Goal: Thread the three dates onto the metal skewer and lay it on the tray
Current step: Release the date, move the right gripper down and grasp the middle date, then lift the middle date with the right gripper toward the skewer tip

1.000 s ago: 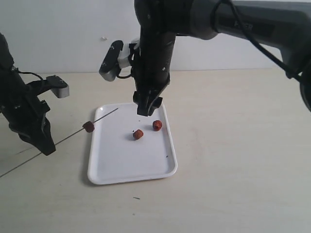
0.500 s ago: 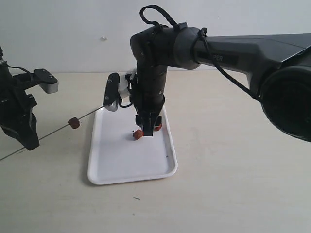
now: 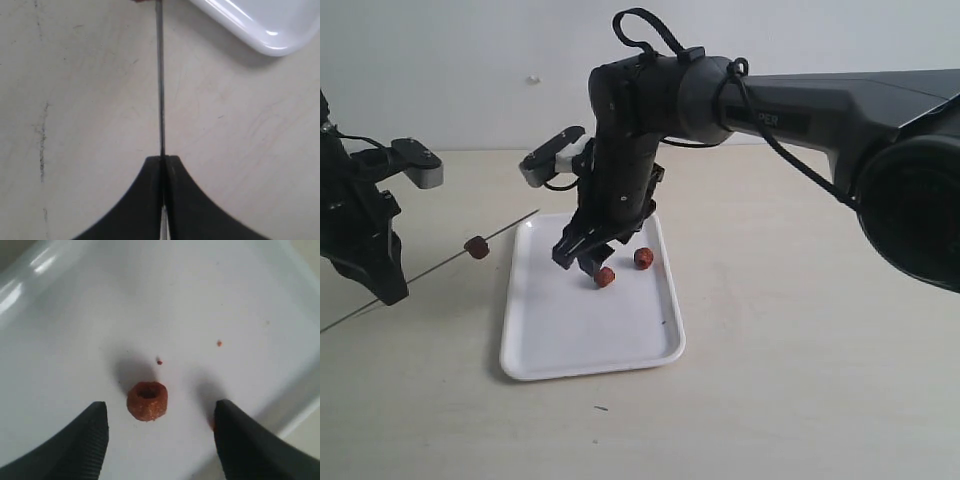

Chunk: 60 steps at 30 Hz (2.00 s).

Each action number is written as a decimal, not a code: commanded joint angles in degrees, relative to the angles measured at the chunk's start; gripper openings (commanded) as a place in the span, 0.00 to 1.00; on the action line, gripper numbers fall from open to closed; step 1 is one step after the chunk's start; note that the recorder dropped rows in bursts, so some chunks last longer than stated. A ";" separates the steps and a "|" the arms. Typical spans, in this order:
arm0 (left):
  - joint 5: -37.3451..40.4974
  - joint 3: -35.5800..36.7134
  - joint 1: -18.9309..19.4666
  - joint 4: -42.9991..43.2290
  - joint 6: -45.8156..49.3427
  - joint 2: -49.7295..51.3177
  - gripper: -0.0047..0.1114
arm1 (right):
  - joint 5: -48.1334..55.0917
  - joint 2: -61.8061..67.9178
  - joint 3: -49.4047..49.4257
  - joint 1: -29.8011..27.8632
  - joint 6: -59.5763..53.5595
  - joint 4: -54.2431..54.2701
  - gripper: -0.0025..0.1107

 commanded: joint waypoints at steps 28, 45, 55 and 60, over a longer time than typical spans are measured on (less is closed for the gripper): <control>-0.86 0.19 0.16 -1.78 -0.41 -0.25 0.04 | -2.31 4.54 -0.04 -0.05 10.86 2.67 0.52; -0.87 0.19 0.16 -2.03 -0.17 -0.25 0.04 | -1.84 4.06 -0.04 -0.05 11.25 2.67 0.17; -0.42 0.19 0.16 -2.02 2.54 -0.25 0.04 | 1.87 -1.97 -0.04 -0.17 7.05 -5.81 0.17; -0.19 0.19 0.16 -2.16 4.47 -0.25 0.04 | 2.83 -5.05 -0.04 -0.17 0.11 -12.62 0.17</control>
